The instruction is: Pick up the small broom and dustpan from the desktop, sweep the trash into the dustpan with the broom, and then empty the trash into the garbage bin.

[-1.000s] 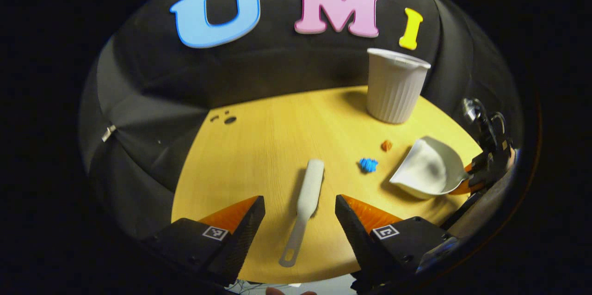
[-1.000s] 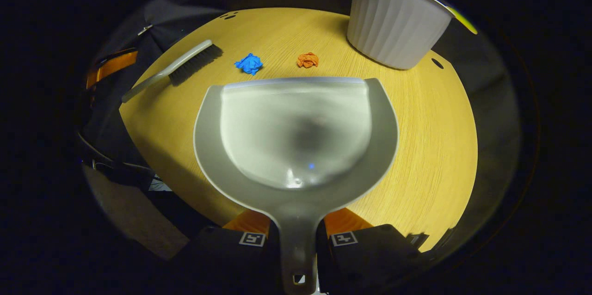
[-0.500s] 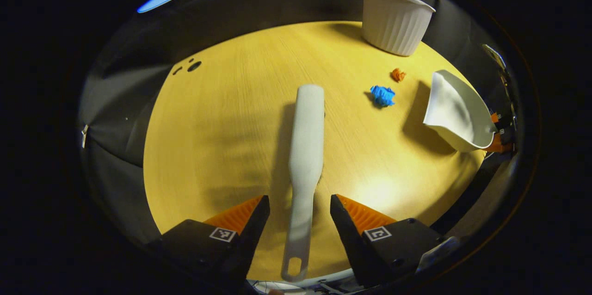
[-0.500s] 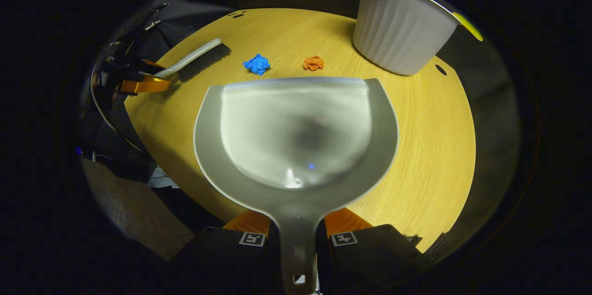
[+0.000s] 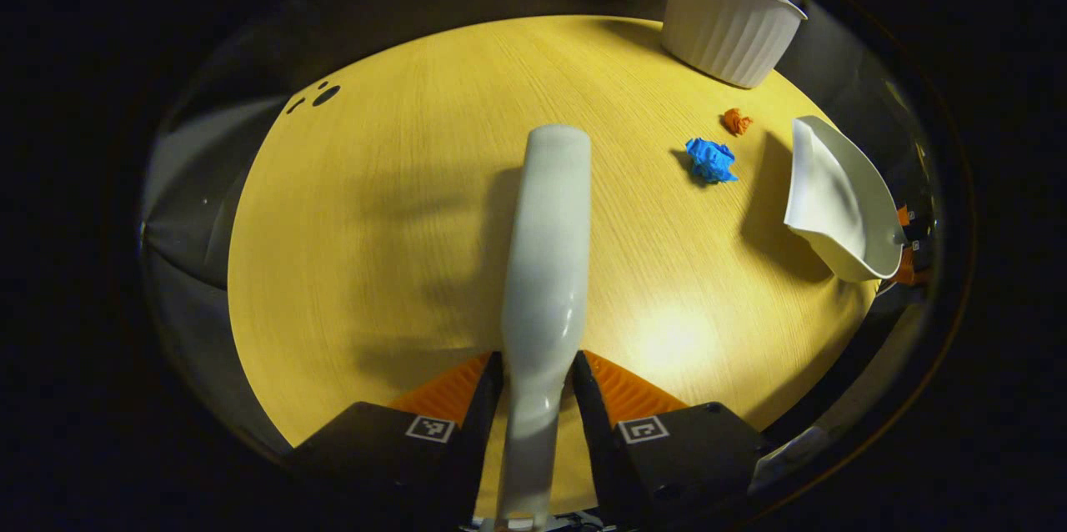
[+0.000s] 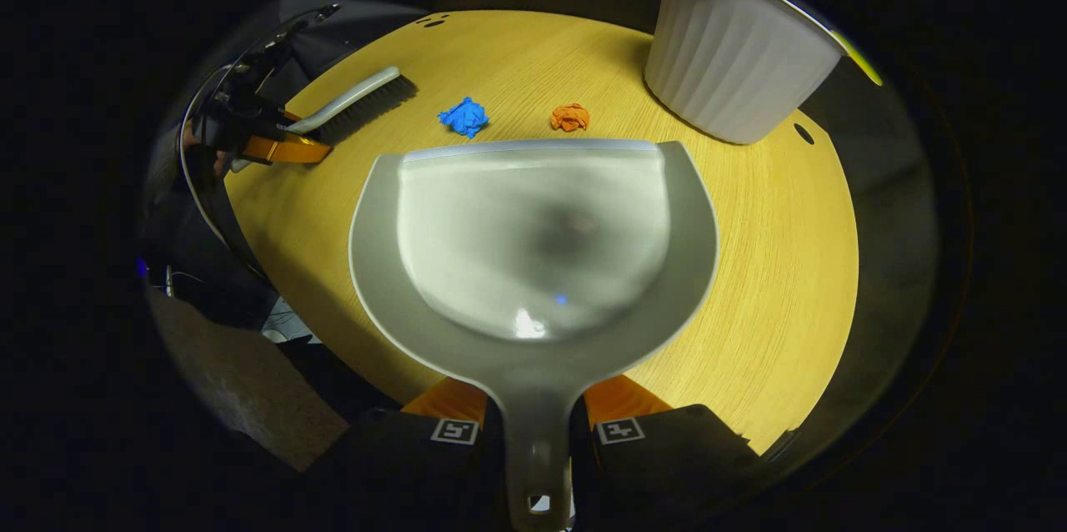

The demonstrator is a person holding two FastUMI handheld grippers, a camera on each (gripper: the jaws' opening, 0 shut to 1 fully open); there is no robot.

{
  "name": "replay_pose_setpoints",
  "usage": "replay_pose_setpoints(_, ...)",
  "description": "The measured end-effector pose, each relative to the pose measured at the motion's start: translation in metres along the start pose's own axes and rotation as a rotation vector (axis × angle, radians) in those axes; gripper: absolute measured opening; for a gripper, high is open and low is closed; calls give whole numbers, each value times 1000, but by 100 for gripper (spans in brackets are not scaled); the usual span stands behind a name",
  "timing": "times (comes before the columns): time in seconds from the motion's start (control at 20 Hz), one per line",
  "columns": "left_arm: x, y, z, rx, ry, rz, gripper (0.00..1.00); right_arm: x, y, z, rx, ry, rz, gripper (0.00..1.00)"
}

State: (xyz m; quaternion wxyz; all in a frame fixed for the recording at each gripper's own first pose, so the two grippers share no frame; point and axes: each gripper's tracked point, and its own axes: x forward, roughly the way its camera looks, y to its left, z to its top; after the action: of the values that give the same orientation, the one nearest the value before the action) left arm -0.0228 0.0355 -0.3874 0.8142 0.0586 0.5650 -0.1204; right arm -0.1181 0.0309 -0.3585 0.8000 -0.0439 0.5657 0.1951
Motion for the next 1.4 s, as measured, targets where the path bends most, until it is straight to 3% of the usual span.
replay_pose_setpoints(0.1,2,1,4,4,-9,3,51,1,-2,4,-14,11,11,36)
replay_pose_setpoints(0.2,1,2,8,0,-6,16,31,3,-3,3,-34,35,23,36)
replay_pose_setpoints(0.3,0,3,18,11,-16,47,27,0,-6,1,-67,73,33,36)
replay_pose_setpoints(0.4,-1,-3,39,50,-59,64,25,-2,-9,0,-107,108,31,40)
replay_pose_setpoints(0.45,-2,-6,52,66,-81,69,25,-2,-11,-1,-122,121,29,36)
replay_pose_setpoints(0.85,23,-53,122,168,-89,-4,25,8,-18,4,-163,182,42,36)
replay_pose_setpoints(1.25,38,-115,140,343,-27,-130,25,13,-27,6,-171,178,54,36)
replay_pose_setpoints(1.4,30,-143,136,363,-9,-230,25,17,-31,8,-172,169,60,36)
